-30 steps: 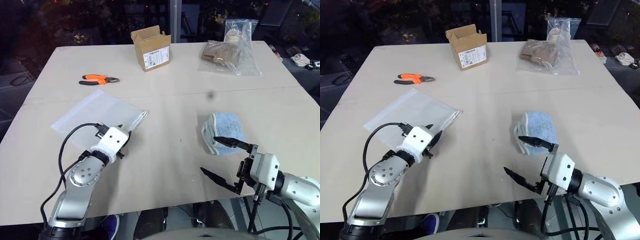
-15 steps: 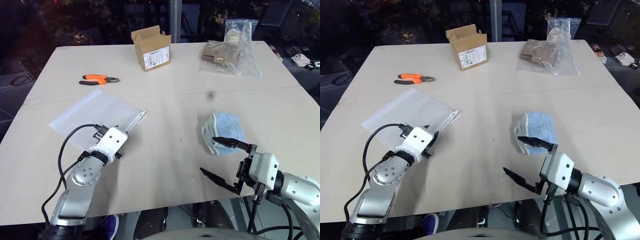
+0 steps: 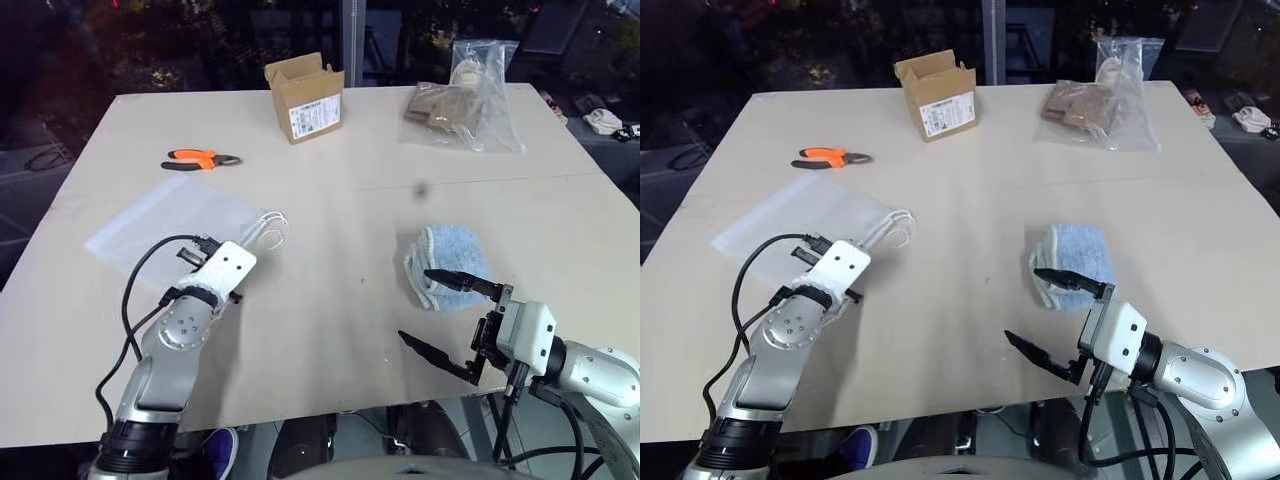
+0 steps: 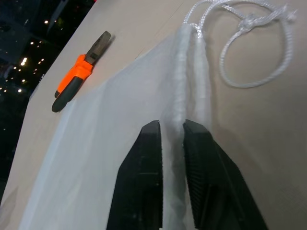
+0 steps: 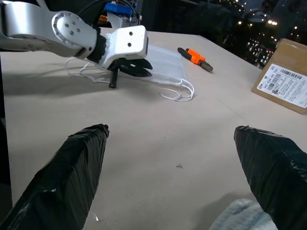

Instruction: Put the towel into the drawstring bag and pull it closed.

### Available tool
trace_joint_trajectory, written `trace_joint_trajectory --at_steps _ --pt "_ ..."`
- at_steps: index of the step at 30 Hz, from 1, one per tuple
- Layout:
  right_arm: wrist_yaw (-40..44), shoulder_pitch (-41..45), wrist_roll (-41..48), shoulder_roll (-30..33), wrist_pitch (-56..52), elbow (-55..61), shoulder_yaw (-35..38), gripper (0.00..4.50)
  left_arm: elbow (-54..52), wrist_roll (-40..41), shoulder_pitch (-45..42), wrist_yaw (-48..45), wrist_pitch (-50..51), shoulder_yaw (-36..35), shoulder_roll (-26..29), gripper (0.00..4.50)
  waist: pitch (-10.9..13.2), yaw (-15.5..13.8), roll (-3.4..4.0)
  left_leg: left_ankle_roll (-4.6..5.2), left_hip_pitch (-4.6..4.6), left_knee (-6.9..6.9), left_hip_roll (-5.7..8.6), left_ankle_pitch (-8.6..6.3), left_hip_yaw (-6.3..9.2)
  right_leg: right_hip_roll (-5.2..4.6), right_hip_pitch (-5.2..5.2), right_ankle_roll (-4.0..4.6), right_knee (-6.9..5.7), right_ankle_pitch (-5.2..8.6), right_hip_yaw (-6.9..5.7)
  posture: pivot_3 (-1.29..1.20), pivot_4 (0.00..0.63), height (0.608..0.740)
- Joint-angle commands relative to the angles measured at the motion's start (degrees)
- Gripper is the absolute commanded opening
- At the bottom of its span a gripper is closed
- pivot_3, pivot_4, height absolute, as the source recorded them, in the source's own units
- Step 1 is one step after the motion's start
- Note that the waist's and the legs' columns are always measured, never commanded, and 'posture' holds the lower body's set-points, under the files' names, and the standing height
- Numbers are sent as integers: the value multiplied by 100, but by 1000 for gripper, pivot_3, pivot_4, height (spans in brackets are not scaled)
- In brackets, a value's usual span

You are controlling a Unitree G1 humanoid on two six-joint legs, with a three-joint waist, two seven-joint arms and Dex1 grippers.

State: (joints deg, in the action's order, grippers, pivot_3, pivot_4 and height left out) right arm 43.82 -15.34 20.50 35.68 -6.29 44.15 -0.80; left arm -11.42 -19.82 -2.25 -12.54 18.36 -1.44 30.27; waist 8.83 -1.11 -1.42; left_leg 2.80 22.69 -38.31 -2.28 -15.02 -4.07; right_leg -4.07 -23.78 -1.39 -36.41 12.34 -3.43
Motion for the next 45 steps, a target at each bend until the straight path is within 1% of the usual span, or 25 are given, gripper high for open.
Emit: trace_joint_trajectory --at_steps 1,3,4,5,8,11,12,13,14,16,19,22,24,26,28,30,31,34,36,38,40,42,43,44,45 --pt "-29 -8 18 -6 72 136 24 4500 263 -111 -120 122 174 14 -64 919 -1 4 1 0 -2 0 0 0 0 0 0 -1 -2 0 0 0 150 740" --pt "-34 -6 10 -7 75 125 28 4500 303 41 -206 28 190 -63 -106 919 -4 -1 5 0 -8 -1 0 0 0 -1 3 -1 -9 1 1 0 150 740" --pt "-42 6 4 -9 70 118 26 4500 303 230 -250 -88 216 -147 -146 369 -6 -1 8 0 -9 -1 0 0 1 -1 3 -1 -11 1 0 0 150 740" --pt "-47 9 -5 -9 69 112 28 4500 241 569 -295 -281 346 -300 -245 44 -9 -1 14 -1 -10 -2 0 1 2 -2 3 -1 -13 1 0 0 150 740" --pt "-93 28 0 -5 -30 109 20 4500 71 1445 -429 -829 761 -725 -386 9 -13 1 11 0 -8 -5 0 1 1 -4 3 -1 -13 1 -1 0 150 740" --pt "-321 206 109 180 -902 201 5 4500 -105 3209 -880 -1747 2567 -1579 -496 9 -11 2 5 0 -1 -7 3 1 1 -4 2 1 -12 0 -2 0 150 740" --pt "-347 314 355 197 -1199 177 39 4500 -145 3793 -1059 -2001 3301 -1857 -455 9 -10 7 4 0 2 -11 3 1 3 -2 2 1 -12 0 -5 0 150 740" --pt "-353 423 666 191 -1461 137 87 4500 -143 4198 -1203 -2161 3861 -2047 -387 9 -9 22 2 0 6 -12 3 1 4 0 1 0 -12 0 -7 0 150 740" --pt "-467 547 936 144 -1732 79 201 4500 -122 4524 -1333 -2261 4320 -2211 -320 9 -8 26 1 0 5 -13 3 1 5 3 1 0 -13 0 -7 0 150 740" --pt "-824 835 855 45 -1975 -146 387 4500 -80 5162 -1605 -2389 5231 -2550 -253 9 -3 34 -6 0 4 -12 6 1 5 15 2 -2 -13 1 -8 0 150 740" --pt "-1038 997 748 20 -2155 -304 525 4500 -19 5766 -1977 -2252 6226 -3045 -371 9 2 33 -14 0 5 -12 9 1 4 24 2 -3 -13 1 -4 0 150 740" --pt "-1484 1082 303 -95 -2120 -462 581 4500 17 6009 -2237 -1983 6741 -3392 -546 9 5 28 -19 -1 8 -11 9 2 10 30 2 -10 -13 -3 -2 0 150 740" --pt "-1500 1116 415 -17 -2505 -492 539 4500 -8 6047 -2339 -1832 6833 -3446 -598 9 6 32 -20 -1 7 -9 10 2 8 31 2 -11 -13 -3 1 0 150 740" --pt "-1701 1225 387 84 -3047 -510 518 4500 -17 6141 -2445 -1750 7004 -3487 -642 9 6 32 -21 -2 7 -9 10 2 7 31 2 -10 -13 -3 4 0 150 740" --pt "-1842 1468 838 -143 -3510 -793 776 4500 -175 6084 -2342 -1732 6773 -3123 -541 9 6 41 -25 -2 6 -10 10 3 5 31 2 -7 -14 -3 6 0 150 740" --pt "-1978 1714 1086 -377 -3763 -1181 994 4500 -214 6071 -2334 -1664 6629 -2945 -577 9 6 37 -25 -2 4 -11 10 3 3 31 2 9 -17 -9 10 0 150 740" --pt "-2033 1804 1138 -452 -3855 -1314 1055 4500 -195 6081 -2355 -1636 6594 -2918 -602 9 7 35 -25 -2 2 -11 10 3 3 31 2 16 -18 -11 11 0 150 740" --pt "-2588 2254 957 -758 -4177 -2078 1244 4500 -256 6083 -2311 -1617 6347 -2660 -631 9 7 36 -24 -2 2 -11 10 3 2 31 1 20 -20 -12 13 0 150 740" --pt "-2701 2436 1002 -829 -4496 -2356 1283 4500 -207 6120 -2323 -1575 6279 -2632 -652 9 8 33 -23 -2 3 -10 11 3 -1 30 0 21 -20 -13 17 0 150 740" --pt "-2499 2561 1295 -869 -4936 -2598 1237 4500 -142 6147 -2366 -1521 6214 -2625 -680 9 8 34 -23 -2 7 -8 11 3 1 29 -2 22 -19 -13 21 0 150 740" --pt "-2254 2677 1466 -941 -5311 -2894 949 4500 -76 6148 -2398 -1511 6119 -2539 -680 9 7 47 -24 -2 8 -3 11 2 2 30 -2 20 -18 -14 28 0 150 740" --pt "-2054 2756 1365 -989 -5344 -3165 592 4500 13 6141 -2429 -1505 6032 -2459 -673 9 3 83 -32 -2 6 -3 10 2 1 33 -2 17 -19 -16 30 0 150 740" --pt "-1947 2794 1223 -1001 -5192 -3287 375 4500 84 6121 -2460 -1505 5977 -2407 -665 9 -2 134 -40 -1 1 -3 9 2 -1 39 0 17 -17 -15 29 0 150 740" --pt "-1876 2829 1054 -1014 -4993 -3394 184 4102 147 6105 -2494 -1503 5928 -2360 -659 0 -4 161 -43 -1 -3 -3 7 2 -2 42 2 18 -17 -14 26 0 150 740" --pt "-1815 2861 905 -1035 -4794 -3468 40 3988 202 6101 -2534 -1505 5892 -2320 -649 0 -8 196 -48 -1 -5 -3 7 2 -3 43 2 19 -18 -14 25 0 150 740"
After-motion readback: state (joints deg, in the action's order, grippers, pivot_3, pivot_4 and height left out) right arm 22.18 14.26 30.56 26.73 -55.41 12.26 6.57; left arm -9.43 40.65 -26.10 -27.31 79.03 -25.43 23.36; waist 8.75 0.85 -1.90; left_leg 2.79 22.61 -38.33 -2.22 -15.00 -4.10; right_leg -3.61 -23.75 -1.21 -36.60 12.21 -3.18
